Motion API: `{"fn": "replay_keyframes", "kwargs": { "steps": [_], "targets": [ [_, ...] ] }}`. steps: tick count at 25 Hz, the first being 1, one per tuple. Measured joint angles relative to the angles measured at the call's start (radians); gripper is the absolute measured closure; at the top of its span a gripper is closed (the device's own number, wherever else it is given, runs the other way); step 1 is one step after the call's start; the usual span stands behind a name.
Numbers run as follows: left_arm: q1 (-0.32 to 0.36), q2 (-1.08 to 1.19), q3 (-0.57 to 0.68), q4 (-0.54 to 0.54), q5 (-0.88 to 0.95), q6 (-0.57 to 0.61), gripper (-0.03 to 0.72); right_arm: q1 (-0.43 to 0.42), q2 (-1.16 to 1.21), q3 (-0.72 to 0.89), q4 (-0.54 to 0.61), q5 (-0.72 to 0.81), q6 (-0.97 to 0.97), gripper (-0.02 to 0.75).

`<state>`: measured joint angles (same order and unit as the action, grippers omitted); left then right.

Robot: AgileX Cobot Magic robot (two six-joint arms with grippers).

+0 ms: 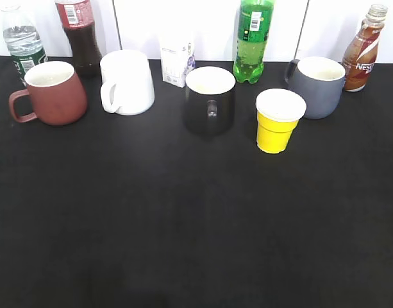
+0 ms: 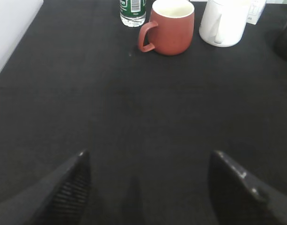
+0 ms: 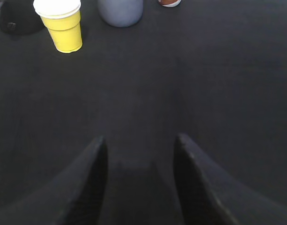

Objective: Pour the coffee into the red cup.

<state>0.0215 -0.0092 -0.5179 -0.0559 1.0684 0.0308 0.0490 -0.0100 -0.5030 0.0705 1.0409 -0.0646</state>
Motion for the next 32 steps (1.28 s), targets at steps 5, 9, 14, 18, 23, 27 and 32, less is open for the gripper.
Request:
{"fn": "replay_keyframes", "kwargs": {
  "steps": [5,9,14,18,23,27,32],
  "targets": [
    [0.0,0.0,0.0,0.0,0.0,0.0,0.102,0.0,0.0,0.0,0.0,0.001,0.0,0.367],
    [0.0,0.0,-0.002,-0.004,-0.006,0.0,0.137,0.0,0.0,0.0,-0.003,0.0,0.0,0.367],
    [0.0,0.042,-0.029,-0.008,-0.435,0.0,0.157,0.0,0.0,0.0,-0.024,0.0,0.0,0.367],
    [0.0,0.301,-0.024,-0.011,-0.681,0.0,0.167,0.0,0.0,0.0,-0.025,0.0,0.0,0.367],
    [0.0,0.69,0.1,-0.027,-1.096,0.0,0.218,0.0,0.0,0.0,-0.025,0.0,0.0,0.367],
    [-0.002,1.012,0.162,-0.027,-1.382,0.0,0.237,0.0,0.0,0.0,-0.026,0.0,0.0,0.367],
    [-0.075,1.375,0.162,-0.018,-1.691,0.0,0.251,0.0,0.0,0.0,-0.026,0.0,0.0,0.367]
  ]
}}
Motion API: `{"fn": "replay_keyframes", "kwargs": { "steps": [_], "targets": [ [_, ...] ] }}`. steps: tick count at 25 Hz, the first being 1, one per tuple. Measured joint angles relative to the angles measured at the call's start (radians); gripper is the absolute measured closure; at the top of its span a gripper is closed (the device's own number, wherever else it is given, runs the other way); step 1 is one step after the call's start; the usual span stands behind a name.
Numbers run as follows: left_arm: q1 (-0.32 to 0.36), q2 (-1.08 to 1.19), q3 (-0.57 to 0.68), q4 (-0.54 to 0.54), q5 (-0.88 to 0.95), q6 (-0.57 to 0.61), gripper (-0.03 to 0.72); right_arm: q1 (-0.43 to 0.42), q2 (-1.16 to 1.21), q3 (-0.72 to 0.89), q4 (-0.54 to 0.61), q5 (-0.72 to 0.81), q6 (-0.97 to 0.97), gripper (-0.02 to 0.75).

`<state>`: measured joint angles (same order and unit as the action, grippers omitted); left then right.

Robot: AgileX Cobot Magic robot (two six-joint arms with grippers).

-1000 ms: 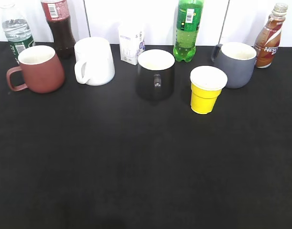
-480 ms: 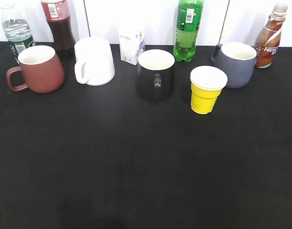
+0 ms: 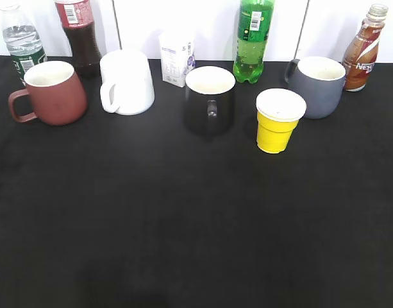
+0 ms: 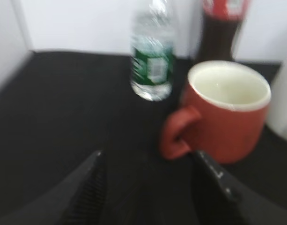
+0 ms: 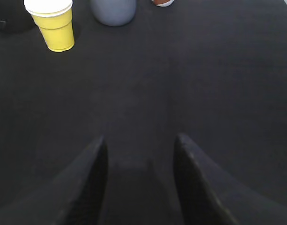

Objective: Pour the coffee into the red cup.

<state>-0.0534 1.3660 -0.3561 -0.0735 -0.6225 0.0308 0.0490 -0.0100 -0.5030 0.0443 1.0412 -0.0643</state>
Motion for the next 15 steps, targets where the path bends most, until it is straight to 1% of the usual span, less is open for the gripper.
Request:
{"fn": "replay_keyframes", "kwargs": {
  "steps": [3,7,15],
  "targets": [
    [-0.017,0.186,0.0,0.003,-0.211,0.0,0.251,0.0,0.0,0.0,0.0,0.0,0.0,0.367],
    [-0.017,0.342,-0.002,0.003,-0.364,0.0,0.251,0.0,0.0,0.0,0.0,0.0,0.0,0.367],
    [-0.017,0.499,-0.165,0.003,-0.385,-0.006,0.251,0.0,0.0,0.0,0.0,0.0,0.0,0.367]
  ]
}}
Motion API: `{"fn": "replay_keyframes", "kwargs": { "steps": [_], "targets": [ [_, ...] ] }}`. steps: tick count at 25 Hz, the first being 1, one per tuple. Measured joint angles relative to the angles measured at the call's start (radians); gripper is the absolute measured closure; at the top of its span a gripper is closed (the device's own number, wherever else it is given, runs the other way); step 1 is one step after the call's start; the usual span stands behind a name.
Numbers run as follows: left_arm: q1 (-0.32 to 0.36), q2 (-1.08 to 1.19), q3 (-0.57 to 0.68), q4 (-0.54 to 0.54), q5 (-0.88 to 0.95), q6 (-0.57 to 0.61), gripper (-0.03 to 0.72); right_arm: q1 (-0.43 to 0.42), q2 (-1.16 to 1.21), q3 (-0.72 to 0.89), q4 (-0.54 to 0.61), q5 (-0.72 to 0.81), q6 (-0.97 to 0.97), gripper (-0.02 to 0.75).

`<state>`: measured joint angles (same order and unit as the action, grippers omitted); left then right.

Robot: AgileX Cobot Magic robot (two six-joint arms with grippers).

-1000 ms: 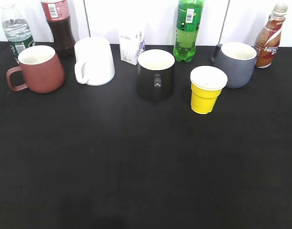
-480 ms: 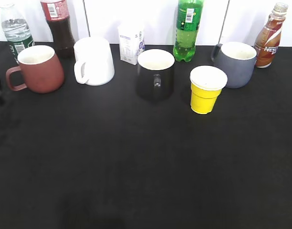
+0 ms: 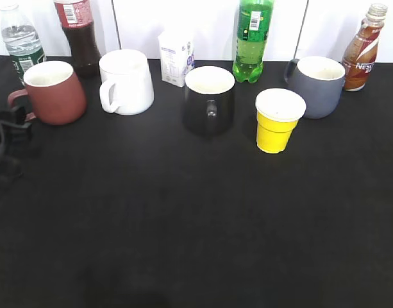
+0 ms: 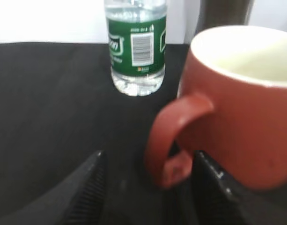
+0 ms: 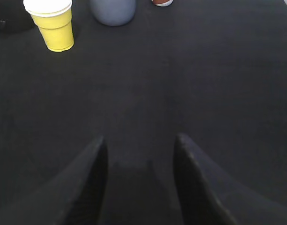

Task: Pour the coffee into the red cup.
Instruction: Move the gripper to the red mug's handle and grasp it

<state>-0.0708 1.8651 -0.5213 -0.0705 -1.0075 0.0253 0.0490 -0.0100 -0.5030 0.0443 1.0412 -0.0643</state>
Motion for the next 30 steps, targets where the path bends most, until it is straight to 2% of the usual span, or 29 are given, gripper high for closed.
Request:
{"fn": "replay_keyframes", "kwargs": {
  "steps": [14,16,17,19,23,27,28,30],
  "targets": [
    [0.009,0.102,-0.187,-0.021,0.074,-0.003,0.26,0.0,0.0,0.0,0.0,0.0,0.001,0.367],
    [0.032,0.102,-0.195,0.026,0.091,-0.01,0.291,0.0,0.0,0.0,0.0,0.0,0.001,0.367],
    [0.05,0.102,-0.197,0.098,0.095,-0.039,0.3,0.0,0.0,0.0,0.0,0.0,0.001,0.367],
    [0.068,0.102,-0.209,0.151,0.101,-0.076,0.305,0.0,0.0,0.0,0.0,0.0,0.001,0.367],
    [0.073,0.109,-0.247,0.17,0.128,-0.083,0.355,0.0,0.0,0.0,0.0,0.0,0.001,0.367],
    [0.08,0.149,-0.309,0.184,0.167,-0.083,0.367,0.0,0.0,0.0,0.0,0.0,0.001,0.367],
    [0.08,0.155,-0.316,0.184,0.169,-0.083,0.386,0.0,0.0,0.0,0.0,0.0,0.001,0.367],
    [0.08,0.163,-0.317,0.186,0.169,-0.083,0.473,0.0,0.0,0.0,0.0,0.0,0.001,0.367]
  ]
}}
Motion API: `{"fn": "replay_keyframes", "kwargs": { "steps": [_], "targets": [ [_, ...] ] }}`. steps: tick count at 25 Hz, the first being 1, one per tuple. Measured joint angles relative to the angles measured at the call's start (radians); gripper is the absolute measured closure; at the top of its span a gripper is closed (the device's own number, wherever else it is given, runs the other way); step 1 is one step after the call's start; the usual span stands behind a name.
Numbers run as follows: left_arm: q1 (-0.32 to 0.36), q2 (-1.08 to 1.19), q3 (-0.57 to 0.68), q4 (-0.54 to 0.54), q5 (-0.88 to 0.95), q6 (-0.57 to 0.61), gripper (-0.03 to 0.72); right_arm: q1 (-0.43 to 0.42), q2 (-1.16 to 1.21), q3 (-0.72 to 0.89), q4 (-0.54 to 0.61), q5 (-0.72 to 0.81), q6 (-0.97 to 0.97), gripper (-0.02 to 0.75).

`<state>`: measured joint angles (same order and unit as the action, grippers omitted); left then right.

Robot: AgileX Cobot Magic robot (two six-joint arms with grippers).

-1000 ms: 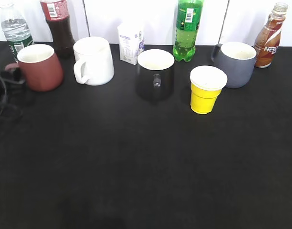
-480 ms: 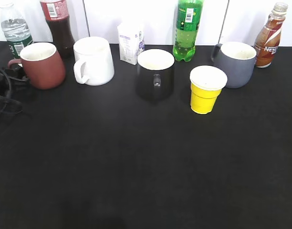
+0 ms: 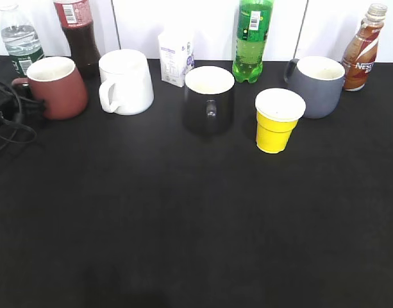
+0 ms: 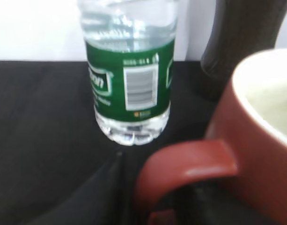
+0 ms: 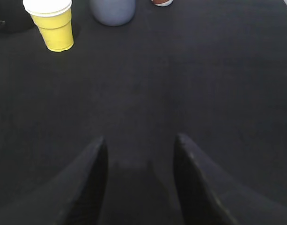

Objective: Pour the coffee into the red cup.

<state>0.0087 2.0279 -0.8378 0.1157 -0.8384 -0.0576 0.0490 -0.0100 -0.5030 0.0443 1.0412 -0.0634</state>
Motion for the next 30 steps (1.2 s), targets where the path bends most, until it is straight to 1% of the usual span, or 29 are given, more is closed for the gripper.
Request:
{"fn": "replay_keyframes", "kwargs": {
  "steps": [2,3,4,10,14,19,21,23,25,27,28,29,30],
  "targets": [
    [0.003,0.0,0.0,0.025,-0.006,0.0,0.538,0.0,0.0,0.0,0.0,0.0,0.0,0.367],
    [0.003,0.0,0.0,0.033,-0.009,0.001,0.604,0.0,0.0,0.0,0.0,0.0,0.0,0.367],
    [0.003,0.004,0.0,0.044,-0.018,0.003,0.628,0.0,0.0,0.0,0.0,0.0,0.0,0.367],
    [0.003,-0.004,0.012,0.056,-0.049,0.009,0.633,0.0,0.0,0.0,0.0,0.0,0.0,0.367],
    [0.003,-0.13,0.139,0.055,-0.113,0.01,0.634,0.0,0.0,0.0,0.0,0.0,0.0,0.367],
    [0.003,-0.394,0.364,0.067,-0.116,0.01,0.634,0.0,0.0,0.0,0.0,0.0,0.0,0.367],
    [-0.003,-0.525,0.44,0.115,-0.09,0.01,0.634,0.0,0.0,0.0,0.0,0.0,0.0,0.367],
    [-0.007,-0.642,0.499,0.207,-0.048,0.0,0.634,0.0,0.0,0.0,0.0,0.0,0.0,0.367],
    [-0.008,-0.725,0.552,0.305,-0.028,-0.073,0.634,0.0,0.0,0.0,0.0,0.0,0.0,0.367],
    [-0.016,-0.744,0.58,0.395,-0.038,-0.146,0.634,0.0,0.0,0.0,0.0,0.0,0.0,0.367],
    [-0.064,-0.744,0.58,0.42,-0.041,-0.155,0.634,0.0,0.0,0.0,0.0,0.0,0.0,0.367],
    [-0.083,-0.744,0.58,0.421,-0.042,-0.157,0.635,0.0,0.0,0.0,0.0,0.0,0.0,0.367],
    [-0.13,-0.74,0.58,0.426,-0.047,-0.16,0.635,0.0,0.0,0.0,0.0,0.0,0.0,0.367]
  ]
}}
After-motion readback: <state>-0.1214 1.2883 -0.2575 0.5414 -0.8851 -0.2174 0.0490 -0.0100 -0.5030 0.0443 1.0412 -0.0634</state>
